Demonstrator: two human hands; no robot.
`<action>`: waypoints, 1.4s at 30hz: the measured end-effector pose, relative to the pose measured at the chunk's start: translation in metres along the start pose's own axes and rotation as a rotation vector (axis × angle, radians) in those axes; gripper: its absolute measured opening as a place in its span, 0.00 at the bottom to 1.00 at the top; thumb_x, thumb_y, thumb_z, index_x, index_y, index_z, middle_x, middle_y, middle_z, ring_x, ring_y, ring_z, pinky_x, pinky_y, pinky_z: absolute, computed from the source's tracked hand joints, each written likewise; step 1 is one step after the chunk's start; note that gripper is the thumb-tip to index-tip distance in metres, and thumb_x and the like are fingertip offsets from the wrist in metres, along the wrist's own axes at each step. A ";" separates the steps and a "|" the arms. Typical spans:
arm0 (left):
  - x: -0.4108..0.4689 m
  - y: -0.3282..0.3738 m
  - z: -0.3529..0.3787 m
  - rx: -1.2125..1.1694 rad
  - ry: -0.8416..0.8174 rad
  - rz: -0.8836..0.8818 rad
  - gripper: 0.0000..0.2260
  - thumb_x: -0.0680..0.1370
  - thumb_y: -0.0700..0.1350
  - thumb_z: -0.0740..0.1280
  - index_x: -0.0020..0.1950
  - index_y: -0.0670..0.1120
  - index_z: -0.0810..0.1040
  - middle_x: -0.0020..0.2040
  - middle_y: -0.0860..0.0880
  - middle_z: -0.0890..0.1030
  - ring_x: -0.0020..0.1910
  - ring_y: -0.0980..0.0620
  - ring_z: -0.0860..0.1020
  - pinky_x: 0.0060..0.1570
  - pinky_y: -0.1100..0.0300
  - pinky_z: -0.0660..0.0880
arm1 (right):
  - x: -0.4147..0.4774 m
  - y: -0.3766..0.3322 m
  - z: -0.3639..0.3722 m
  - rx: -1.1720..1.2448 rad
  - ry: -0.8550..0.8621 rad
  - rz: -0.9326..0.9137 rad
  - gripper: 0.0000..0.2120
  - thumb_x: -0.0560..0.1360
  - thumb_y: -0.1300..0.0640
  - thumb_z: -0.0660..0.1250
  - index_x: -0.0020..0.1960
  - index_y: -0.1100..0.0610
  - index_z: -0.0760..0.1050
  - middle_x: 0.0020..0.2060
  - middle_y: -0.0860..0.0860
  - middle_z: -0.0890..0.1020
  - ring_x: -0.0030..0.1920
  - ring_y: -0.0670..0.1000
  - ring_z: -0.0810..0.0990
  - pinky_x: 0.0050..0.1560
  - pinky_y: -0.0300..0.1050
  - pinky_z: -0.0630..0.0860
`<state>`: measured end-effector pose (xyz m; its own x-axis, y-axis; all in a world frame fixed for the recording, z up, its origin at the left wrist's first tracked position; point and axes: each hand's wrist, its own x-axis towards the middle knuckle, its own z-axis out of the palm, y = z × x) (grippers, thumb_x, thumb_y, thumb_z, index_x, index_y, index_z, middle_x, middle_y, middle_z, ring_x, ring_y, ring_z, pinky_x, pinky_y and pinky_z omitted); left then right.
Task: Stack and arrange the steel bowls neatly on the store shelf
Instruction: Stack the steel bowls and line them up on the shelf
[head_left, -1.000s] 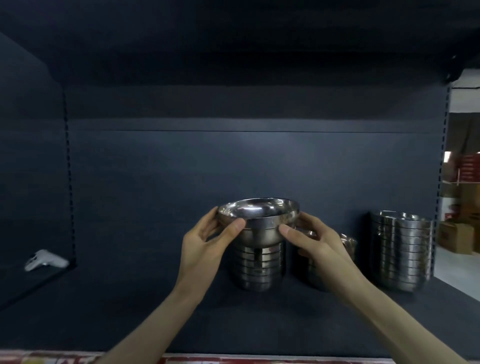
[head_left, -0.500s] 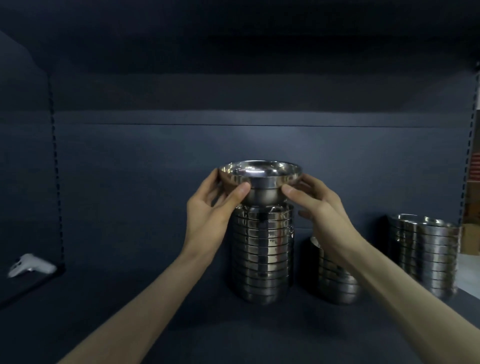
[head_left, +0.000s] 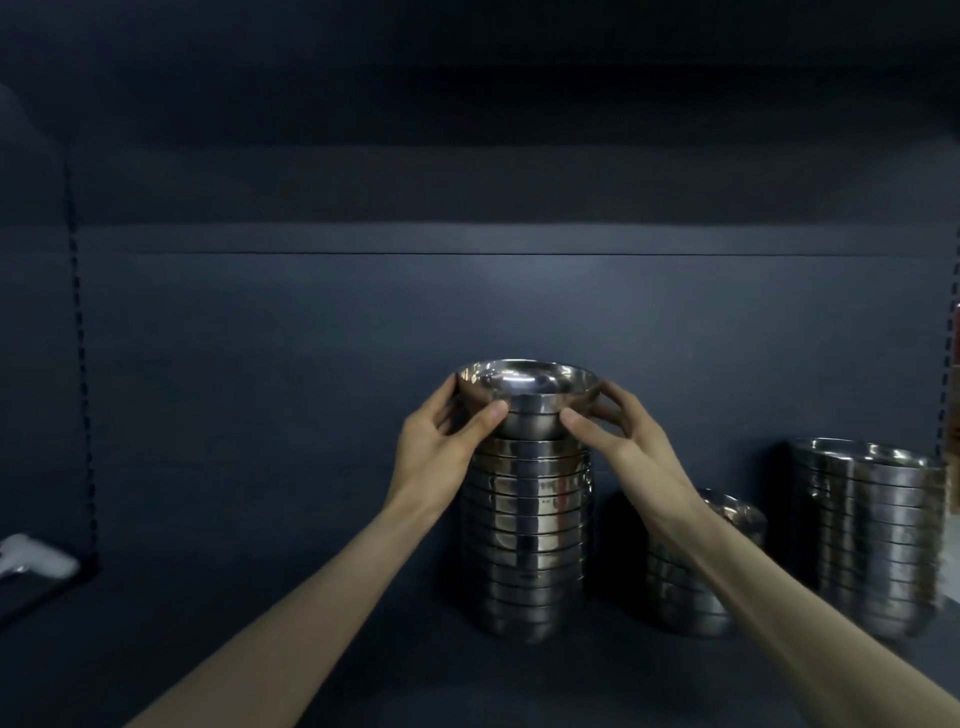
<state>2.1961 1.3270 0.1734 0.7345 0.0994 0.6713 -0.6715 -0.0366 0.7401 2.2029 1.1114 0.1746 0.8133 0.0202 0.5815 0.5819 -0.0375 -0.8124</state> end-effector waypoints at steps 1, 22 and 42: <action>-0.002 -0.003 0.000 0.016 -0.010 0.004 0.23 0.77 0.49 0.78 0.72 0.50 0.81 0.64 0.55 0.86 0.65 0.59 0.83 0.63 0.65 0.79 | -0.001 0.003 0.000 -0.016 0.005 -0.003 0.34 0.76 0.48 0.78 0.79 0.47 0.70 0.70 0.44 0.80 0.60 0.31 0.81 0.53 0.32 0.76; -0.019 -0.038 0.003 0.176 0.041 0.009 0.16 0.81 0.51 0.74 0.69 0.53 0.83 0.65 0.56 0.82 0.63 0.63 0.81 0.65 0.64 0.78 | -0.025 0.051 0.013 0.040 0.046 0.009 0.37 0.75 0.38 0.76 0.80 0.43 0.68 0.69 0.37 0.80 0.70 0.37 0.77 0.76 0.49 0.73; -0.090 -0.039 -0.004 0.461 -0.079 -0.260 0.36 0.82 0.52 0.72 0.86 0.51 0.58 0.78 0.58 0.64 0.76 0.58 0.67 0.79 0.50 0.68 | -0.099 0.062 -0.007 -0.236 0.049 0.040 0.21 0.82 0.49 0.72 0.70 0.32 0.70 0.61 0.27 0.79 0.67 0.37 0.77 0.69 0.44 0.74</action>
<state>2.1557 1.3233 0.0836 0.8881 0.0891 0.4510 -0.3664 -0.4554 0.8114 2.1585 1.0996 0.0674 0.8308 -0.0347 0.5554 0.5273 -0.2699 -0.8057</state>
